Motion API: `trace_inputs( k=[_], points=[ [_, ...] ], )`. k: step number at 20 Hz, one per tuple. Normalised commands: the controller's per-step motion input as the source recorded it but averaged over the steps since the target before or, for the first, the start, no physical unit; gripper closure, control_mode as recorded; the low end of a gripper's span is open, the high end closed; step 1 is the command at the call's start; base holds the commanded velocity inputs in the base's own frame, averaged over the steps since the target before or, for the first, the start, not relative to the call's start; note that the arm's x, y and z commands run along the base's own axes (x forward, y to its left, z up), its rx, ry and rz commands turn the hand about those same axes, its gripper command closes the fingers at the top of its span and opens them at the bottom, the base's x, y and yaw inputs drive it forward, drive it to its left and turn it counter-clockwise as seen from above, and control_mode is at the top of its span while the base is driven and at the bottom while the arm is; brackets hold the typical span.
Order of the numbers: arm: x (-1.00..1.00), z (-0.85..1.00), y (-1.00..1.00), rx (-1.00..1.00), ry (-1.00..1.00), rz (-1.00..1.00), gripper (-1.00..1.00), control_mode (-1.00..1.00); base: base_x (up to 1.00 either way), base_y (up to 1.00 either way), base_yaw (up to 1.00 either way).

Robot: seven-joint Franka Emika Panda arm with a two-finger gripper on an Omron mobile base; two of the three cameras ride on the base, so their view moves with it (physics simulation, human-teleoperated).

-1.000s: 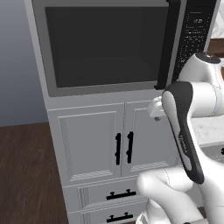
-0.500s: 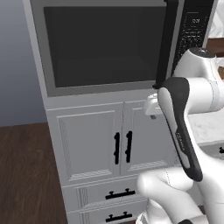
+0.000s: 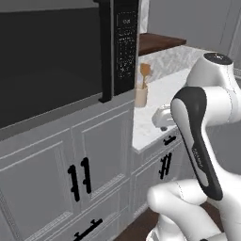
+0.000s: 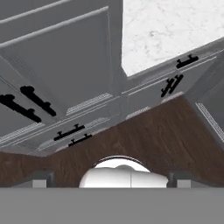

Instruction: Navigate to the toaster oven.

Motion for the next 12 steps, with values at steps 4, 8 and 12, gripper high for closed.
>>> trace_inputs(
  k=[4,8,12],
  points=[
    [0.0,0.0,0.0,0.0,0.0,0.0,-1.0,1.0,-0.04,0.0,-1.0],
    [0.0,0.0,0.0,0.0,0.0,0.0,-1.0,1.0,-0.03,0.0,-1.0],
    [0.0,0.0,0.0,0.0,0.0,0.0,-1.0,1.0,-0.03,0.0,-1.0]
  ],
)
